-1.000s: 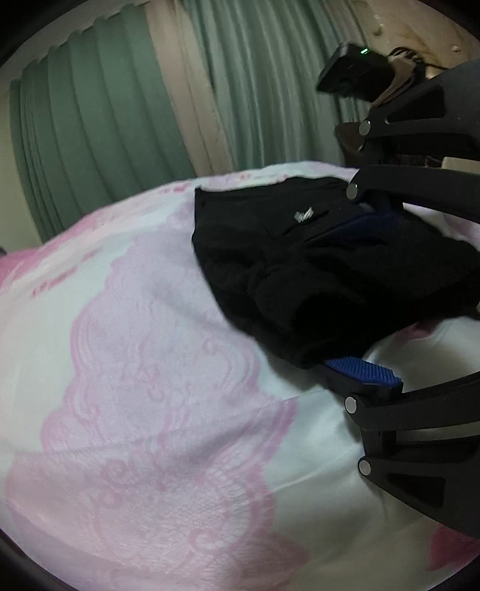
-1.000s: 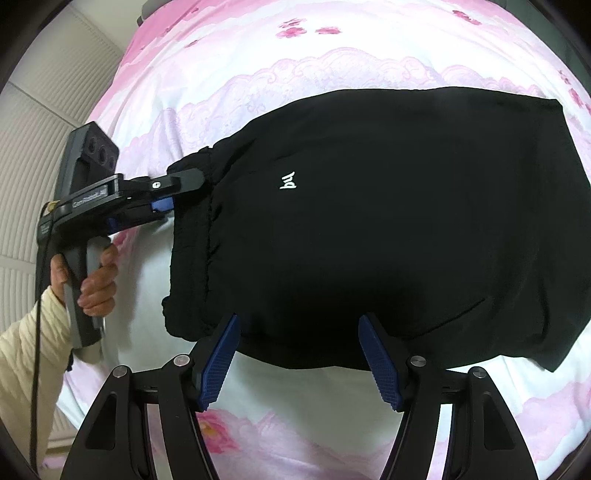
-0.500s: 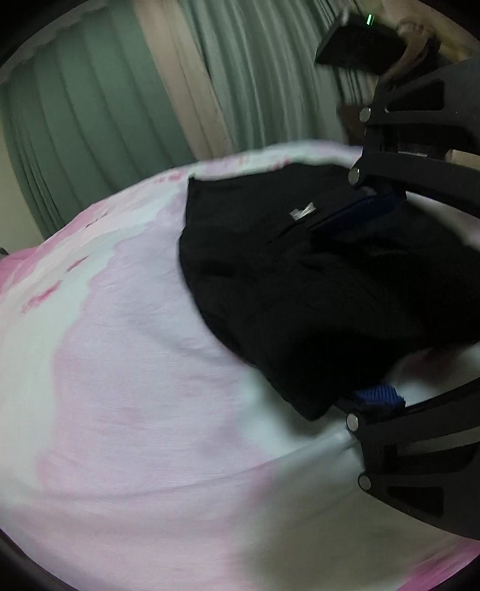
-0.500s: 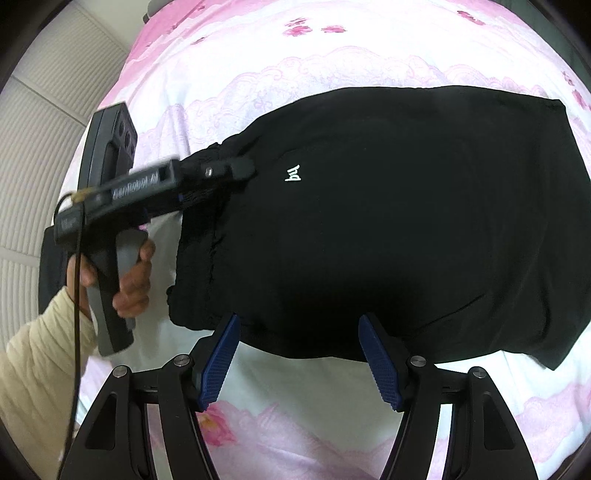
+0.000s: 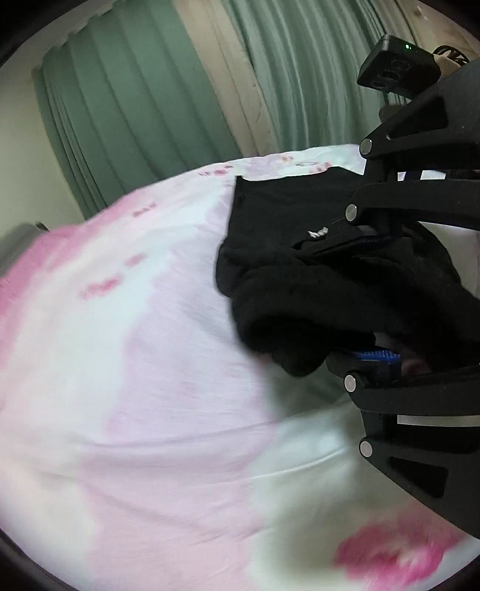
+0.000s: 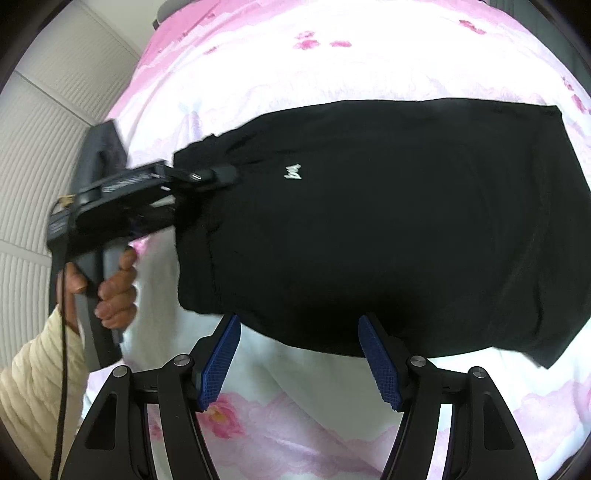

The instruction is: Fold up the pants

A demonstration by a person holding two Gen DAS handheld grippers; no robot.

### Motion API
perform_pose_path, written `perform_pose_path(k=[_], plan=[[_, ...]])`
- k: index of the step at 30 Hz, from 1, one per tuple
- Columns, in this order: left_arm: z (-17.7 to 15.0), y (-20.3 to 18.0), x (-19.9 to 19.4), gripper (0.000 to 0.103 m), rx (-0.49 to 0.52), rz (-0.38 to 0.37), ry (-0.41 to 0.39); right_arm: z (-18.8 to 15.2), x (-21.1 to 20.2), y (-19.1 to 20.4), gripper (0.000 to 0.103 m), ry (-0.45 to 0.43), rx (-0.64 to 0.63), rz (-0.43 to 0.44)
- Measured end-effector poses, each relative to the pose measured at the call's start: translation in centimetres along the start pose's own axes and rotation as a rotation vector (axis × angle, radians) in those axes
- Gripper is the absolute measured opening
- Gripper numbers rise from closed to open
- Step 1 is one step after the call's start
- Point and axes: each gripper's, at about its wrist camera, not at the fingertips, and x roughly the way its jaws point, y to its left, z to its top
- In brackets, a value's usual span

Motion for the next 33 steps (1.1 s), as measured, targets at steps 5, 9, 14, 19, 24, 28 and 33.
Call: perform_pose_path(k=[5,9,14,19,24,28,33], plan=[[0.3,2.1,1.2,0.054,-0.066,0.079,0.027,0.1,-0.8,-0.5,0.067,-0.02,0.011,-0.003],[-0.7,3.8,1.5,0.061,-0.1,0.1,0.041,0.1,-0.8,-0.5,0.067,-0.016,0.031,-0.006],[-2.5,4.4,2.5,0.07,-0.086,0.065,0.089,0.2,-1.1,0.2,0.067,-0.02,0.012,-0.018],[-3.0,5.0,3.1,0.069,-0.083,0.015,0.09,-0.6,-0.8,0.3,0.067,-0.002,0.004,-0.01],[-2.3,5.2,4.4,0.057,-0.189,-0.075,0.104,-1.1,-0.9,0.3,0.067,0.013,-0.004,-0.015],[-2.8,4.6,3.4,0.032,-0.199,-0.052,0.101,-1.1,-1.0,0.6,0.067,0.01,-0.009,-0.003],[-2.1,1.1,0.3,0.027,-0.155,0.019,0.105,-0.8,-2.2,0.4,0.067,-0.033,-0.015,0.009]])
